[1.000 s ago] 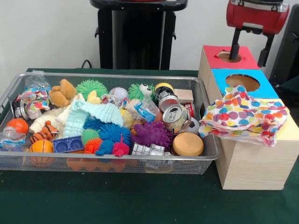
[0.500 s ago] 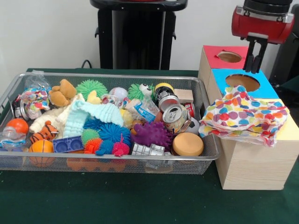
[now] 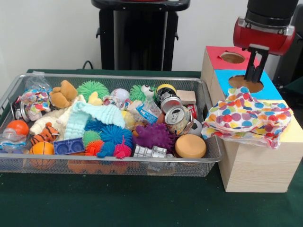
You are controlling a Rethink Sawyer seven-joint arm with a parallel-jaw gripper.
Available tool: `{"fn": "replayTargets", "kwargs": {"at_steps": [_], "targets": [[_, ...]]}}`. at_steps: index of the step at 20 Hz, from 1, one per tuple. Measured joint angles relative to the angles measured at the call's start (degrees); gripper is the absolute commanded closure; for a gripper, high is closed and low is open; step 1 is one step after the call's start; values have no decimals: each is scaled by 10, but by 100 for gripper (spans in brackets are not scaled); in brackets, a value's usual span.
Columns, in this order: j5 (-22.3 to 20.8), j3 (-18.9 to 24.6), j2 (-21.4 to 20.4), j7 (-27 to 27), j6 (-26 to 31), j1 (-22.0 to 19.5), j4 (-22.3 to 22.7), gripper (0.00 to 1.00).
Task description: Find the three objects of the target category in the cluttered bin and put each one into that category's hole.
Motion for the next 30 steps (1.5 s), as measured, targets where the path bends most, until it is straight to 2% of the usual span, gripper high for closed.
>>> {"fn": "replayTargets", "kwargs": {"at_steps": [11, 30], "targets": [[0, -2, 35, 0, -21, 3, -14, 100], [12, -19, 41, 0, -21, 28, -39, 100]]}}
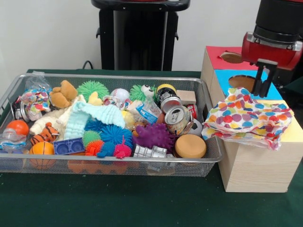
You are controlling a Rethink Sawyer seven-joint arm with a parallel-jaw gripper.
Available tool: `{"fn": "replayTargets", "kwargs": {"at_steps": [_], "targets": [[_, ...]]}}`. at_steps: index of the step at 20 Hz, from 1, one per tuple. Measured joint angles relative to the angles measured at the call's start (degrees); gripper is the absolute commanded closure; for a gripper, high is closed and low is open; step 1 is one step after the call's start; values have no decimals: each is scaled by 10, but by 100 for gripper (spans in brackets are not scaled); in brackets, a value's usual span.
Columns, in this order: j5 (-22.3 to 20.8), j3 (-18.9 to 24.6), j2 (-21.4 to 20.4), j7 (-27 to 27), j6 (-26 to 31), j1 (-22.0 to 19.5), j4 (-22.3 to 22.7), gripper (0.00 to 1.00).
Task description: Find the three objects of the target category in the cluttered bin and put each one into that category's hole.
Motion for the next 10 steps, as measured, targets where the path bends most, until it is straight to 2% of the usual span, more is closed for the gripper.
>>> {"fn": "replayTargets", "kwargs": {"at_steps": [5, 10], "targets": [[4, 0, 1, 0, 0, 5, -14, 100], [4, 0, 2, 0, 5, 1, -47, 100]]}}
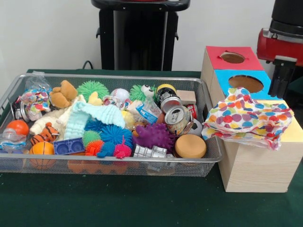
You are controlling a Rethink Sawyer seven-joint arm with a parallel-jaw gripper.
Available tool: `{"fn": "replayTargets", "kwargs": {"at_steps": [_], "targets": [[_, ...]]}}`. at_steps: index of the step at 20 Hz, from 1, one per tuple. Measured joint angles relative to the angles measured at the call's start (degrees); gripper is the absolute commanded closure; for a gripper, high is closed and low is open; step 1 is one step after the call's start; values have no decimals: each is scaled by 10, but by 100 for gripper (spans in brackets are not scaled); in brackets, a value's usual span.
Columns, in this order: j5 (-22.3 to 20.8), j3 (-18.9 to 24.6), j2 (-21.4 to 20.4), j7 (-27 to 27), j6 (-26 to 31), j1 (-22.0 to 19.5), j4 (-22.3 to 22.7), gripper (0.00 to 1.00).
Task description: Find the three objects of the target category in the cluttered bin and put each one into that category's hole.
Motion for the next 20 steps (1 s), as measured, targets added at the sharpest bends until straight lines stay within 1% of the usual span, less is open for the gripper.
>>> {"fn": "replayTargets", "kwargs": {"at_steps": [5, 10, 11, 16, 20], "targets": [[0, 0, 2, 0, 2, -15, -25, 100], [0, 2, 4, 0, 1, -42, -41, 100], [0, 4, 4, 0, 1, -55, -44, 100], [-1, 7, 3, 0, 2, -81, -43, 100], [-2, 8, -1, 0, 1, -93, -43, 100]]}}
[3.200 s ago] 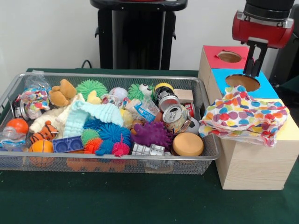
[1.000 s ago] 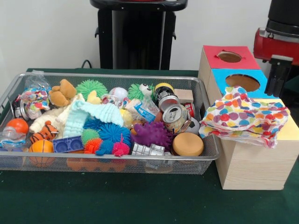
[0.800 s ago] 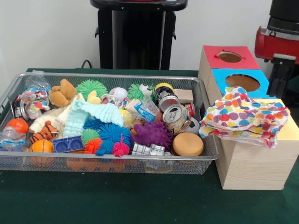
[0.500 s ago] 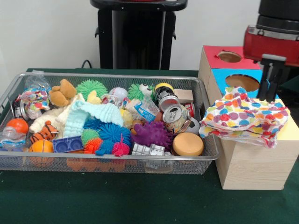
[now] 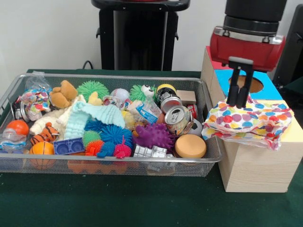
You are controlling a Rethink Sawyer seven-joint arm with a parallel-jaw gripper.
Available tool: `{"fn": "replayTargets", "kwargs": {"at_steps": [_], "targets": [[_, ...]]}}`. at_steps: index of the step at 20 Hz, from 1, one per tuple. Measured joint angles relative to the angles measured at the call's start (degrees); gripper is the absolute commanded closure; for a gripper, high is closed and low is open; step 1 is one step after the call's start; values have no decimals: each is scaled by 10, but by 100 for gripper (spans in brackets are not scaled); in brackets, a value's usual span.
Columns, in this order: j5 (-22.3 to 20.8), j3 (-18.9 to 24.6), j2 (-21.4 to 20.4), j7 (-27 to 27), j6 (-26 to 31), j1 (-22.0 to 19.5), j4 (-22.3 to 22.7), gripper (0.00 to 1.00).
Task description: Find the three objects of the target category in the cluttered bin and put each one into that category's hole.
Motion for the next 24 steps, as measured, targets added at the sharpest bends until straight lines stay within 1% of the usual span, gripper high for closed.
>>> {"fn": "replayTargets", "kwargs": {"at_steps": [17, 24], "targets": [[-5, 8, -2, 0, 0, 1, 0, 100], [-7, 20, 0, 0, 0, 1, 1, 100]]}}
